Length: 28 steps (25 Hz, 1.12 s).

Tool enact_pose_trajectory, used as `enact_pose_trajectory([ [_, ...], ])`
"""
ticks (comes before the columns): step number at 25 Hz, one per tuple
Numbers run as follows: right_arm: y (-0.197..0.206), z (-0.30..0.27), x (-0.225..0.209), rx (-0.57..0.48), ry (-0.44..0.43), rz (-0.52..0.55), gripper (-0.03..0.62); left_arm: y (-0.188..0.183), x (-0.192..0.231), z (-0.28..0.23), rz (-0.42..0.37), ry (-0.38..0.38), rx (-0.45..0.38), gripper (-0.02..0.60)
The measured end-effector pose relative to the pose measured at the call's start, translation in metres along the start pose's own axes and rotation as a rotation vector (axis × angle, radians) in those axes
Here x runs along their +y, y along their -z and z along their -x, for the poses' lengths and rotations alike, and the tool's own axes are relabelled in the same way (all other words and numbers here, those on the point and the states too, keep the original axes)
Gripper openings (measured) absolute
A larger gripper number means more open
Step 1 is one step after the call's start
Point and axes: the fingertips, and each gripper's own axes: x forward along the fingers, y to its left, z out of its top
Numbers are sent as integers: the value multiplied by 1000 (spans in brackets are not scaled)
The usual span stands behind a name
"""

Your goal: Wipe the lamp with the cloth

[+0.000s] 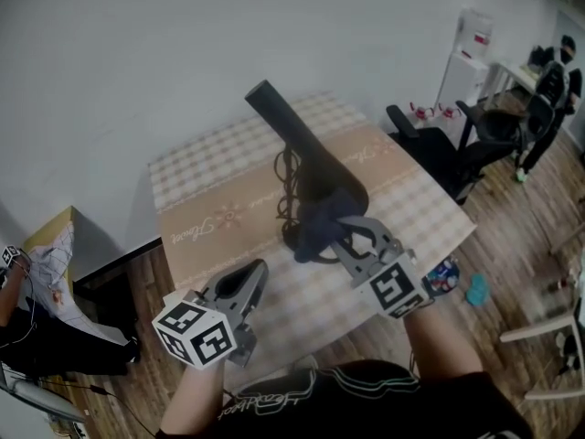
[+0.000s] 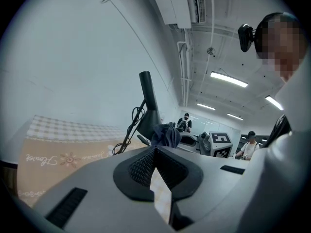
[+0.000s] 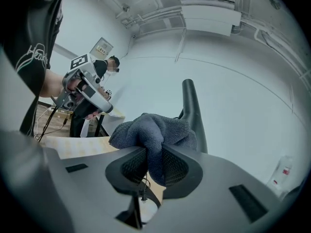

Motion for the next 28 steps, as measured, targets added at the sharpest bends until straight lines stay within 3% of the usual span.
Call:
enact_pose_trajectory([
  [7,15,39,15,42,-83,-102,61,9,-41,9,16,-20,-17,0],
  [17,-21,159,39,-134,-266,-537,61,28,-134,43,12,-49,-90,0],
  [22,-35,222,65,-207,-368,-643,61,48,-189,66,11,-74,-113,0],
  [28,-38,281,89,-262,-426,-715,61,72,-241,87,1,-89,-132,0],
])
